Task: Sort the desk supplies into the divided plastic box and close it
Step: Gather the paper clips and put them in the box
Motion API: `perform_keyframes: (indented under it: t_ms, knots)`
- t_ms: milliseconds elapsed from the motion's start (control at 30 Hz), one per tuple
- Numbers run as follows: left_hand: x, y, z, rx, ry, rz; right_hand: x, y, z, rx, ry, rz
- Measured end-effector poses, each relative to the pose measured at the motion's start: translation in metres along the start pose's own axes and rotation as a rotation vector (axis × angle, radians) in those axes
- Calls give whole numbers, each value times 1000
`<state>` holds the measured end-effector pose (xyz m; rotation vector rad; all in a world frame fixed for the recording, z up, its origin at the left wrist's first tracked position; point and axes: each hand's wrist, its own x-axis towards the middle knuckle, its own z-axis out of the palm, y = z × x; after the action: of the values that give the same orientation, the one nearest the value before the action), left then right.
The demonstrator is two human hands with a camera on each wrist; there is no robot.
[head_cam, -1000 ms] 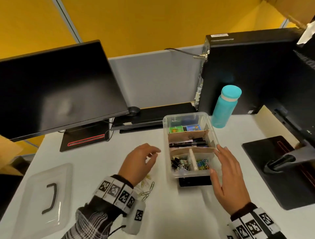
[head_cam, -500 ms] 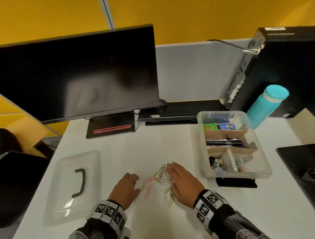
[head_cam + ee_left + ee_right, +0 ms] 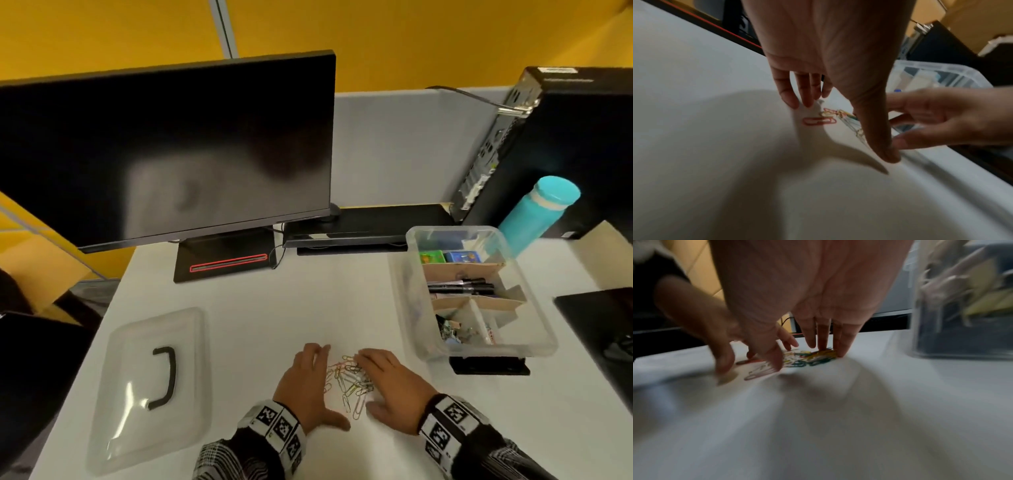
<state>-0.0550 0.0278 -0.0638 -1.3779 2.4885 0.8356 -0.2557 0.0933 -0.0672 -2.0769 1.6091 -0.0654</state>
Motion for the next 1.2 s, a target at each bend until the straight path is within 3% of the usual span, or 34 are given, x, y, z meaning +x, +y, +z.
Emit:
perform_keyframes:
  t_ms: [133,267,400,533,633,700,900,1067,1200]
  knots:
    - [7,3,8,146,35,82,-5,6,2,41,-32,97]
    - [17,5,13,78,97,186,1,3,5,76,45,170]
    - [22,13,9,20,175,204,10,-2,13,-29,100,223]
    - [27,13,6,119,195,239,18,-5,15,-155,1,258]
    - [27,9,4,274,98,255,22,-7,8,-236,-66,242]
    - [32,10,5,368,80,243,23,-9,1,-228,-18,231]
    - [32,21,-6,435,24,254,20,-9,-16,-157,-23,206]
    - [30,18,-5,467,15,254,0,-10,-36,188,174,235]
    - [32,19,-9,410,27,215,-40,-17,-73,511,489,170]
